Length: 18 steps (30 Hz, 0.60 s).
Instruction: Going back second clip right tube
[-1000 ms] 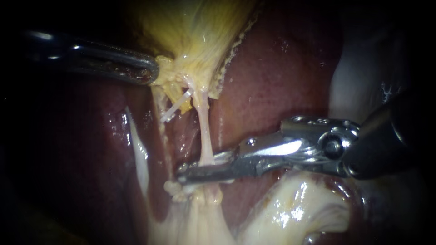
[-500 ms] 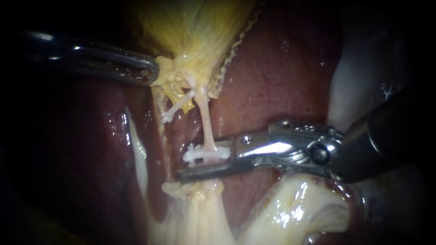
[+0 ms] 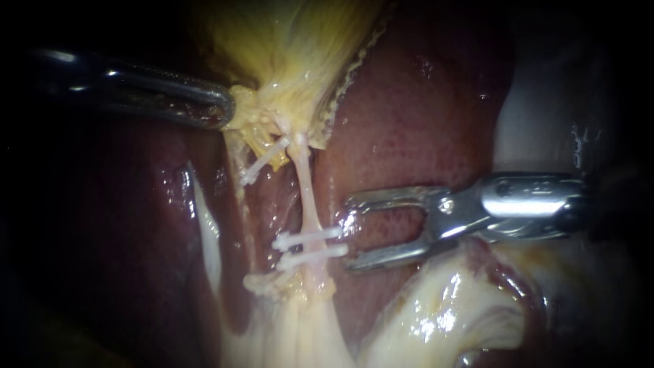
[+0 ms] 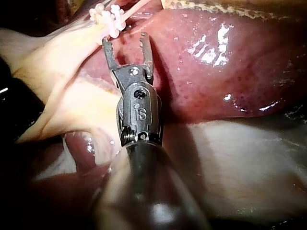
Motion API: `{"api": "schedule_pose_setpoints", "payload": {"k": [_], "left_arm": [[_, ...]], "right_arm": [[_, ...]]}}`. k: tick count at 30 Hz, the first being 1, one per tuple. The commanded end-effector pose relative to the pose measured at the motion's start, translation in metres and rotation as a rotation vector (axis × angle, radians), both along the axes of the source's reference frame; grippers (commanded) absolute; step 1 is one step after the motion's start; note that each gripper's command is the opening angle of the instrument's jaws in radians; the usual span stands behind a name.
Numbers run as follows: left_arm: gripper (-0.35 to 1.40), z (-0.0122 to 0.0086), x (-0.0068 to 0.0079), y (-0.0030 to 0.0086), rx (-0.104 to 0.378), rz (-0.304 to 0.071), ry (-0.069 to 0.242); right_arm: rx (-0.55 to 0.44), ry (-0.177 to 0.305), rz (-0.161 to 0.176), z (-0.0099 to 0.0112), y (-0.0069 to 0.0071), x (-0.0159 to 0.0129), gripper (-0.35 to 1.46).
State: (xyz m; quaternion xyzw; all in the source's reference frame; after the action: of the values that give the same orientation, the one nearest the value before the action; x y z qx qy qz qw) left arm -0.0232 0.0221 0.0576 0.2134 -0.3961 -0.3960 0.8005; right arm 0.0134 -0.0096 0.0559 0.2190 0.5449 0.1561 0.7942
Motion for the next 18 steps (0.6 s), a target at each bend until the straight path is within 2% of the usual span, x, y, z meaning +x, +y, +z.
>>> {"api": "schedule_pose_setpoints", "payload": {"k": [1, 7, 14, 18], "left_arm": [[-0.35, 0.0000, 0.0000, 0.0000, 0.000, 0.000, -0.001], [-0.35, 0.0000, 0.0000, 0.0000, 0.000, 0.000, -0.001], [-0.35, 0.0001, -0.0002, 0.0001, 0.000, 0.000, 0.000], [-0.35, 0.0009, -0.0007, -0.0002, -0.001, 0.001, -0.001]], "right_arm": [[-0.014, 0.000, 0.001, -0.0004, 0.0003, -0.0004, 0.50], [-0.070, -0.011, 0.016, -0.0020, 0.0010, -0.0022, 0.50], [-0.083, -0.013, 0.018, -0.0029, 0.0011, -0.0029, 0.50], [-0.088, -0.011, 0.016, -0.0031, 0.0010, -0.0029, 0.50]]}}
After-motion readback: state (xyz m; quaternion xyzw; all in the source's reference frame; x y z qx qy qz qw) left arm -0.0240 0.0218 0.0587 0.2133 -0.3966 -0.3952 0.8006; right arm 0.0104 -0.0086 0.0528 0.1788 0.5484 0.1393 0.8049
